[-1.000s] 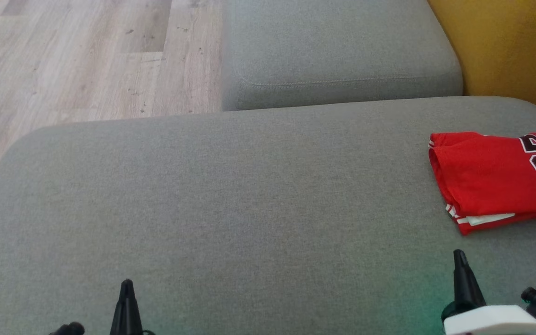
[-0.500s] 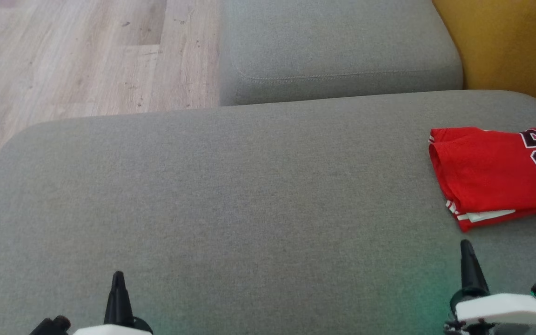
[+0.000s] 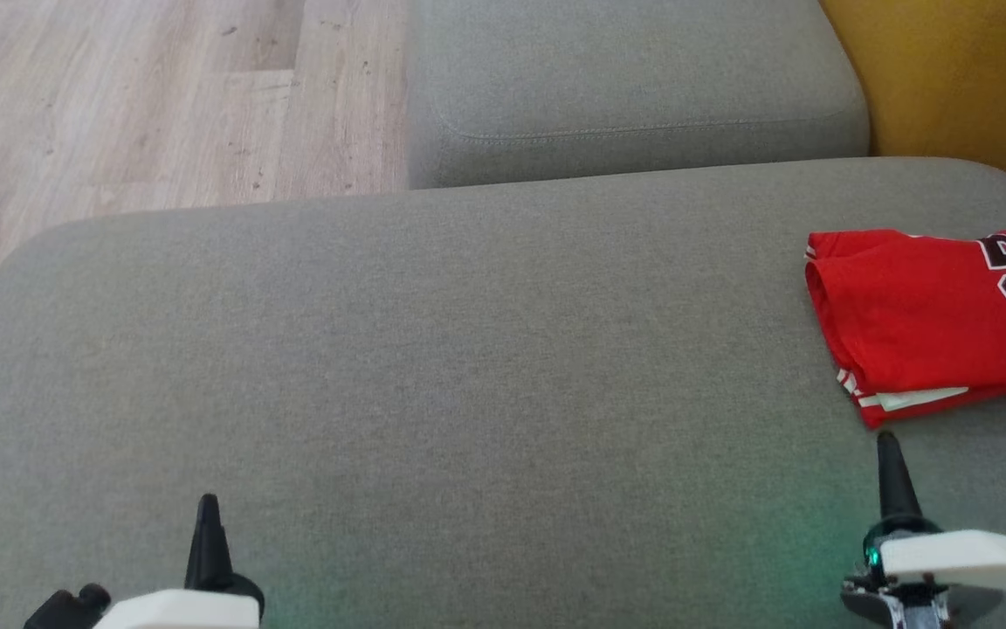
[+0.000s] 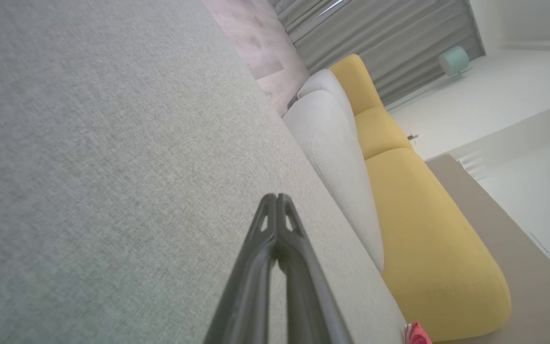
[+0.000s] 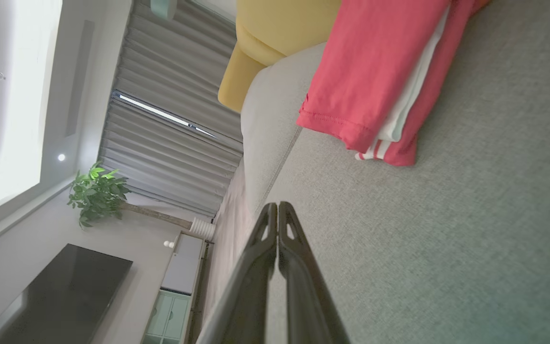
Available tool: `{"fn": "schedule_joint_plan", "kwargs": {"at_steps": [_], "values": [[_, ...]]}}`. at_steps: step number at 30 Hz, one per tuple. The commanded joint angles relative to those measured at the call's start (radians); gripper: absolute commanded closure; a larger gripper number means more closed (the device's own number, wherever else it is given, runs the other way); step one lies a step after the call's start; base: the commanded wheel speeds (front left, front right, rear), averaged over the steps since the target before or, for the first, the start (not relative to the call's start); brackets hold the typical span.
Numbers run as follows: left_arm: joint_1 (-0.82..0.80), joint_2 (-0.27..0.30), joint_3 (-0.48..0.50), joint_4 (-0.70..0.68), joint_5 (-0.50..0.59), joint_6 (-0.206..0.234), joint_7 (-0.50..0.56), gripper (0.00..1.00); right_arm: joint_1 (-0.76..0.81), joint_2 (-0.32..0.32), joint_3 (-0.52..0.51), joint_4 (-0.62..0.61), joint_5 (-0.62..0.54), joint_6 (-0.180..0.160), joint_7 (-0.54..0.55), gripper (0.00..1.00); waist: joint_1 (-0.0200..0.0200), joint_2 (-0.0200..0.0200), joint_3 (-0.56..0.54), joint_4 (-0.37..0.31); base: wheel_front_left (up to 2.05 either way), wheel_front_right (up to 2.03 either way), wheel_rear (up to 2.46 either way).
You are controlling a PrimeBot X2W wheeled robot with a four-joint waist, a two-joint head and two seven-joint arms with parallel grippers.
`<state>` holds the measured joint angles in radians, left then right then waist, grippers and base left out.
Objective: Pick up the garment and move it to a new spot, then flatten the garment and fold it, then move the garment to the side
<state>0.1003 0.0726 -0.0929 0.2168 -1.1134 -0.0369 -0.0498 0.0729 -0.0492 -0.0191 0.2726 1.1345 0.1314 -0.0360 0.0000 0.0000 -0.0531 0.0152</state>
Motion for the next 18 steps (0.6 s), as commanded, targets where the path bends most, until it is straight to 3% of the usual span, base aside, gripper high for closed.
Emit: {"fn": "schedule_joint_plan", "kwargs": {"at_steps": [1,18], "values": [[-0.064,0.011,0.035,-0.025,-0.024,-0.011,0.006,1.00,-0.063,-0.019,0.006,-0.031,0.024,0.000,0.005,1.00,0.0000,0.0000,0.001,0.000,0.00,0.00,0.00],[-0.124,0.010,0.090,-0.003,-0.239,-0.046,0.058,1.00,-0.112,-0.019,-0.026,-0.030,0.224,-0.001,0.058,1.00,0.0000,0.0000,0.025,-0.007,0.00,0.00,0.00]]}}
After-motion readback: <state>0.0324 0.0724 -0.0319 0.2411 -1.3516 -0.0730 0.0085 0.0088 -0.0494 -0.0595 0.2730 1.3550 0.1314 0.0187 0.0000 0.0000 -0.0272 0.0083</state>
